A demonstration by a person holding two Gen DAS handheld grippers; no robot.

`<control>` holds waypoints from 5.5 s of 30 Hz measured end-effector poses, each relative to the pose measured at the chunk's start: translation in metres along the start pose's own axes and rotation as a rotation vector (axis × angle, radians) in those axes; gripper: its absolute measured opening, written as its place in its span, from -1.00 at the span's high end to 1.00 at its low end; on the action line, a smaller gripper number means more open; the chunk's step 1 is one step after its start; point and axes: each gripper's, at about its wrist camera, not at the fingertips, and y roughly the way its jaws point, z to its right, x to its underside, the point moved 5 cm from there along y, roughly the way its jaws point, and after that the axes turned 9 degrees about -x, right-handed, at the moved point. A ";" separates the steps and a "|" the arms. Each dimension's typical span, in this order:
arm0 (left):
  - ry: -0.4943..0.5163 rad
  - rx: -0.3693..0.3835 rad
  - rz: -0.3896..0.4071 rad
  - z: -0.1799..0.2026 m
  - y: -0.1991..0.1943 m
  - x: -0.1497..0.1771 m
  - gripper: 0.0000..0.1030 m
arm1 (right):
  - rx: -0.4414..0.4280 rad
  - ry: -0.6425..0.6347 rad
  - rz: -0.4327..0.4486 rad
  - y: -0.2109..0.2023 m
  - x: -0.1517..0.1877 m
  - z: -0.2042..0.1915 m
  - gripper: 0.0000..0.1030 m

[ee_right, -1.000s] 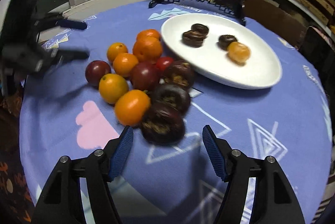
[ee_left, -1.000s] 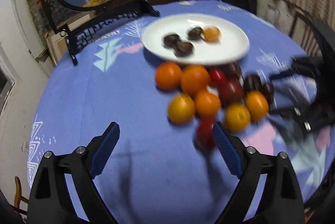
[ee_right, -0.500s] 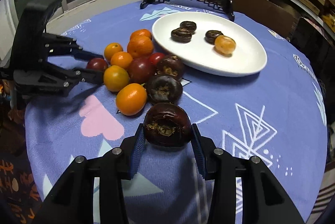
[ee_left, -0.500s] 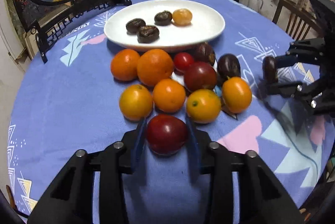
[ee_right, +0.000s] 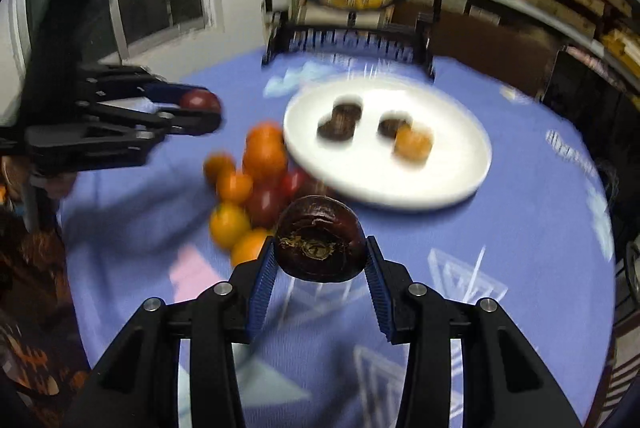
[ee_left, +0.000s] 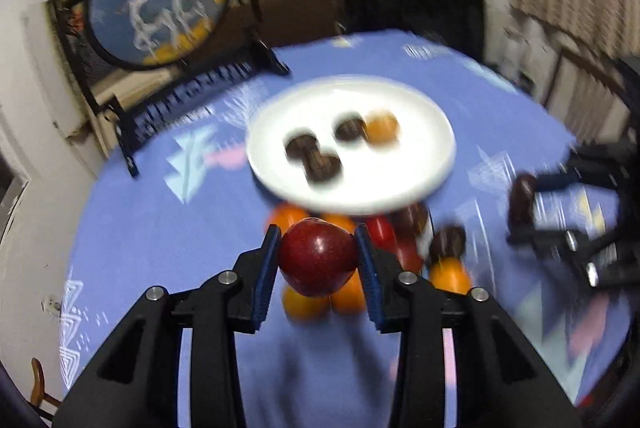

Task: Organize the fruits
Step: 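Carry a red tomato with the left gripper while the right carries a dark fruit to the plate, then return both grippers to the fruit cluster, then carry a yellow tomato with the left gripper while the right carries an orange tomato to the plate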

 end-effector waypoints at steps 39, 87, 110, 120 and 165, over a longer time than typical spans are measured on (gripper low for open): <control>-0.034 -0.102 -0.076 0.030 0.135 -0.092 0.28 | 0.071 0.255 0.069 0.086 -0.098 0.133 0.14; -0.062 -0.025 -0.111 -0.026 0.010 0.048 -0.76 | -0.197 0.177 -0.150 0.073 0.037 -0.029 0.32; -0.014 0.068 -0.204 0.044 0.017 0.074 0.31 | -0.130 0.228 -0.115 0.028 0.077 0.001 0.32; -0.039 -0.037 -0.122 0.004 0.011 0.033 0.31 | -0.110 0.161 -0.084 0.021 0.043 -0.003 0.32; -0.054 -0.168 -0.082 0.007 0.146 -0.094 -0.24 | 0.107 0.265 0.121 0.078 -0.101 0.136 -0.36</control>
